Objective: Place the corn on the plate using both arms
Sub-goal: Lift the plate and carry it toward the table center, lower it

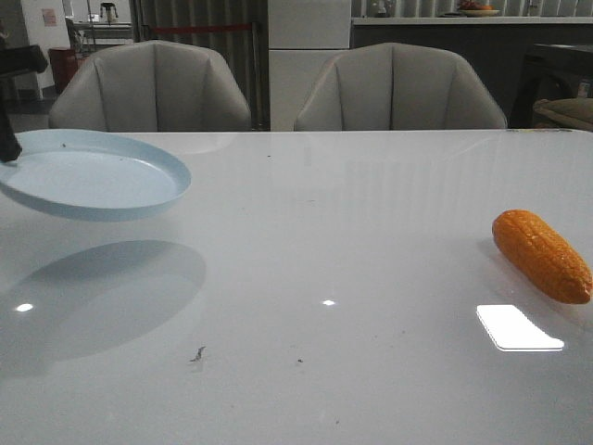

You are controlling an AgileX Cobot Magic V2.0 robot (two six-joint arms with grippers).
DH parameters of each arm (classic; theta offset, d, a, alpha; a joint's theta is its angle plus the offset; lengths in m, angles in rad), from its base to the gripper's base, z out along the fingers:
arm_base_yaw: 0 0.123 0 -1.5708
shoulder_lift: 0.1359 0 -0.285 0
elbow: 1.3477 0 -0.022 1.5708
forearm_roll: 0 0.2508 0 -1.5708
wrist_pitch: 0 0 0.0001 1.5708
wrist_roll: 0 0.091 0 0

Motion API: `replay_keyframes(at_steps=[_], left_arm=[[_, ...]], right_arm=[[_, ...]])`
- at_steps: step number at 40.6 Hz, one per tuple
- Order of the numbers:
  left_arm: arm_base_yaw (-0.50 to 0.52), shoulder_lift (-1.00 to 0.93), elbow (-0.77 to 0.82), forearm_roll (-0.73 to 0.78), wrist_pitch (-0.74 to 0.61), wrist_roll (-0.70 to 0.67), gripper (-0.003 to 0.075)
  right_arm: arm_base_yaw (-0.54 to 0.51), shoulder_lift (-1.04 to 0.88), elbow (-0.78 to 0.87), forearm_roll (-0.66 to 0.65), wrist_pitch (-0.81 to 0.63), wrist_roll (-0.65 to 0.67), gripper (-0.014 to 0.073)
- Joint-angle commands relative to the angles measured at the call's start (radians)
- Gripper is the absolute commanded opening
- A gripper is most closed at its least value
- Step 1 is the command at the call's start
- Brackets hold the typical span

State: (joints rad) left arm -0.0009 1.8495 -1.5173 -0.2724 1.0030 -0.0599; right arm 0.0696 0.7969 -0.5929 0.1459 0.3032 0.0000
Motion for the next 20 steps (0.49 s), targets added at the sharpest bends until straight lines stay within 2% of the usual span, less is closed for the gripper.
replay_keyframes(at_steps=[1, 10, 20], left_arm=[[-0.034, -0.046, -0.057, -0.079, 0.008, 0.001, 0.0097], [-0.161, -0.041, -0.057, -0.110, -0.013, 0.003, 0.0097], [-0.308, -0.041, -0.057, -0.110, -0.163, 0.003, 0.0097]], right_arm=[[0.002, -0.003, -0.030, -0.001, -0.072, 0.000, 0.0425], [0.002, -0.003, -0.030, -0.001, -0.074, 0.000, 0.0425], [0.002, -0.003, -0.030, -0.001, -0.074, 0.000, 0.0425]])
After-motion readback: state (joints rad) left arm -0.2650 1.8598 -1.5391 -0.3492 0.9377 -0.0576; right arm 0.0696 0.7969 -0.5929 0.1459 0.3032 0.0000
